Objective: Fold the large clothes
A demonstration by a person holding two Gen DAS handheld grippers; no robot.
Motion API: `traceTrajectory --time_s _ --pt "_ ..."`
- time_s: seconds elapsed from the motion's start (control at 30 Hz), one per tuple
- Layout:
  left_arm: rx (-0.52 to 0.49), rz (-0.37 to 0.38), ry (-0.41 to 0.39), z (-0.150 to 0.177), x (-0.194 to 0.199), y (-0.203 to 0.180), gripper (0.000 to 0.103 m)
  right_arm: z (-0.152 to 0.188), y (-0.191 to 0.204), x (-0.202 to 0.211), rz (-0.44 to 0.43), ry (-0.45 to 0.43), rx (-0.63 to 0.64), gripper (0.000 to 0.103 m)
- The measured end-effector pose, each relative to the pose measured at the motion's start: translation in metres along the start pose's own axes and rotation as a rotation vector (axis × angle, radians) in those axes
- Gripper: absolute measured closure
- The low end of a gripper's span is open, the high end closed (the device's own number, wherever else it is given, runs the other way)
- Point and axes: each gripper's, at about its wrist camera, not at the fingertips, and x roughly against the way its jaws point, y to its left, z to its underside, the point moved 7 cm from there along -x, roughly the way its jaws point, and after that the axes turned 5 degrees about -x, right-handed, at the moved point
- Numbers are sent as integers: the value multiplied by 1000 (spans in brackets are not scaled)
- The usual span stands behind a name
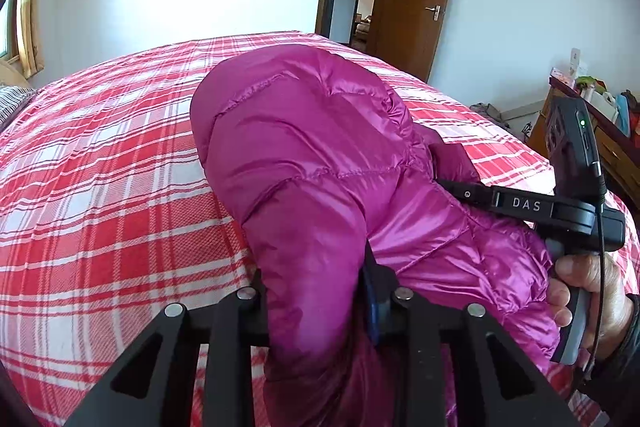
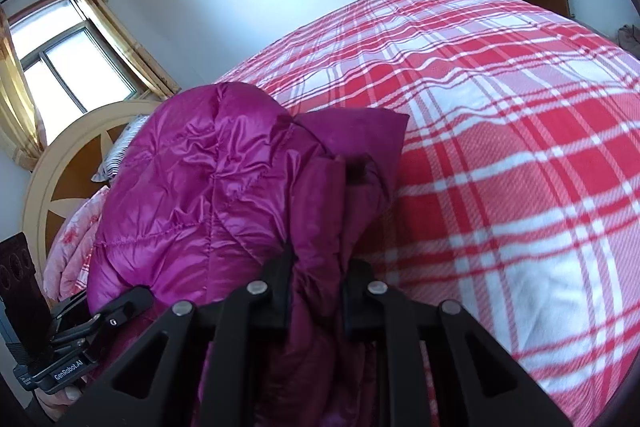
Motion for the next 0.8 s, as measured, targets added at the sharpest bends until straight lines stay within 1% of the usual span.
traceTrajectory --time_s 0.17,0.3,0.43,0.57,0.67,0.8 --pt "11 9 -12 3 14 6 76 9 11 11 -15 -16 0 84" --pt "24 -2 -33 2 32 19 78 8 32 19 -50 -35 14 85" --pt "48 -35 -58 3 58 40 79 6 64 21 -88 -49 46 85" --pt "94 -72 -70 10 85 62 79 7 97 15 -139 -41 71 85" --pt "119 -115 -93 20 109 86 79 12 125 3 -179 -19 97 85" --pt "166 -178 -105 37 135 121 79 21 166 -22 -243 25 127 85"
